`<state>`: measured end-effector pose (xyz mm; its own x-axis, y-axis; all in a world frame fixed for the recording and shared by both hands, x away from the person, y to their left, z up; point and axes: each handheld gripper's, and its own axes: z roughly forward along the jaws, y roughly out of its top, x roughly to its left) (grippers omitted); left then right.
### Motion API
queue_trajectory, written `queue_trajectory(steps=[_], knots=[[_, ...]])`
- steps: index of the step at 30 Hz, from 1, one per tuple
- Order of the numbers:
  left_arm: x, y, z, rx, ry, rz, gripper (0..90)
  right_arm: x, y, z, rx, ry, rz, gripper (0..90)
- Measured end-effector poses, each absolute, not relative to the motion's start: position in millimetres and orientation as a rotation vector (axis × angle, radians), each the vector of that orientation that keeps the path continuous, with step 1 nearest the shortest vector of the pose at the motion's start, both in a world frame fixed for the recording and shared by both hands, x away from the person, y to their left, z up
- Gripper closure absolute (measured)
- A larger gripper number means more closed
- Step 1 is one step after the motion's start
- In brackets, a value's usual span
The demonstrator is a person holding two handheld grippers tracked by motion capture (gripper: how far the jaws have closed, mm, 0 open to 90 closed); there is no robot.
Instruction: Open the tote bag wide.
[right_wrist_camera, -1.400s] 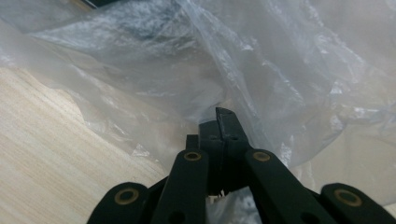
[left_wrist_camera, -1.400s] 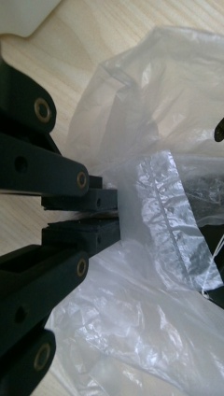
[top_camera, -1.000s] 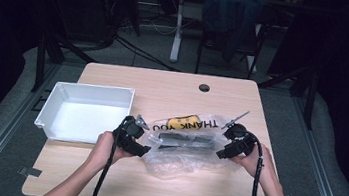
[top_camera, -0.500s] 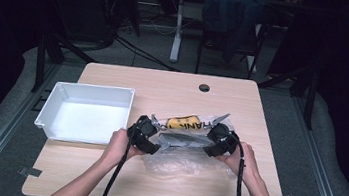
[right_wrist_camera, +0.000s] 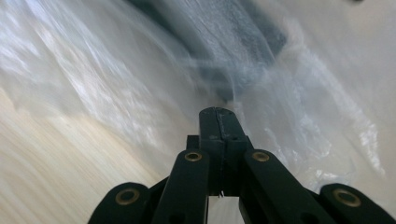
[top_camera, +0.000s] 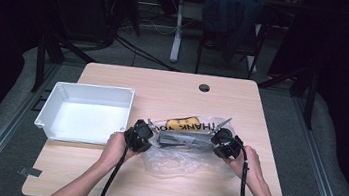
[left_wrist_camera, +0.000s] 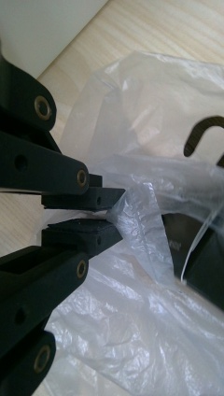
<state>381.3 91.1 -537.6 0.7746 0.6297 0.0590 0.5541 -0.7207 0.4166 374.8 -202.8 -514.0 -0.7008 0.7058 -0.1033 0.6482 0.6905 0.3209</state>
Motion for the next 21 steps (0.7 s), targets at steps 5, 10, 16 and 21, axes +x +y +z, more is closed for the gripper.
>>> queue_trajectory(steps=[5, 10, 16, 21], knots=[[379.7, 92.4, -530.2, 2.568, 0.900, 0.287, 72.8, 375.4, -207.7, -508.4, 1.100, 2.652, 0.480, 70.5], [377.9, 93.2, -519.8, 2.534, 0.899, 0.308, 43.7, 378.5, -205.8, -509.4, 1.140, 2.625, 0.518, 41.3], [377.5, 89.1, -519.1, 2.534, 0.856, 0.303, 41.3, 382.8, -200.0, -523.3, 1.188, 2.600, 0.492, 58.2], [377.1, 85.1, -526.3, 2.524, 0.811, 0.291, 71.4, 387.5, -202.5, -530.2, 1.170, 2.665, 0.427, 89.0]])
